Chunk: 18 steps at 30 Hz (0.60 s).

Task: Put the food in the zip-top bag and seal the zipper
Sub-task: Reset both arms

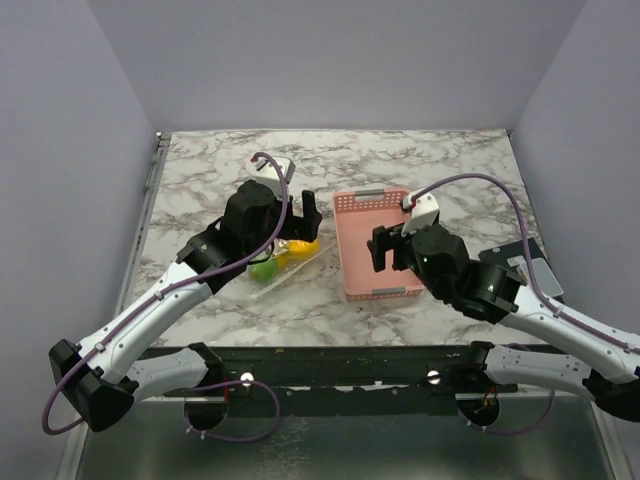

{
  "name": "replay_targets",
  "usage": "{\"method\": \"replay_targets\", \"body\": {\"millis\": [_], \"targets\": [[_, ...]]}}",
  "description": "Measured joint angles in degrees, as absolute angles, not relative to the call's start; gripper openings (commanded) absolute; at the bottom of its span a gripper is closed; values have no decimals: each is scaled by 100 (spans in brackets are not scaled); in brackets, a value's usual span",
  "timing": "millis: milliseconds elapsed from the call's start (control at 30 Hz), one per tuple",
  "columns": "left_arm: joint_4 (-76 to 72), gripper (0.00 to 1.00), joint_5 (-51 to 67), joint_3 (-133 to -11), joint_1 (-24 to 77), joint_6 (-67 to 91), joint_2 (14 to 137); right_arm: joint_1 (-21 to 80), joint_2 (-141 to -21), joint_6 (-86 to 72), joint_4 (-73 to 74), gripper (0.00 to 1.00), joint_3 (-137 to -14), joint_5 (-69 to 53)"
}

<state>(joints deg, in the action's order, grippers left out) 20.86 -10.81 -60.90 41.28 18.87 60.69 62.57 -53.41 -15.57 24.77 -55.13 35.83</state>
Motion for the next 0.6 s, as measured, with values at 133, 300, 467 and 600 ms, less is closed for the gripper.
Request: {"method": "replay_targets", "body": {"millis": [133, 300, 467, 600], "targets": [[2351, 99, -1050, -6342, 4123, 1723, 6346, 5035, -5551, -1527, 2362, 89, -5507, 2877], [2615, 99, -991, -6351, 3835, 1551, 6519, 3594, -5566, -1686, 2123, 91, -5194, 1737], [2622, 99, -803, -6261, 2930, 1533, 6536, 2394, -5411, -1850, 2097, 93, -4836, 1085], [2532, 99, -814, -5955, 2539, 1647, 6504, 1793, -5033, -1949, 2091, 97, -4646, 779]]}}
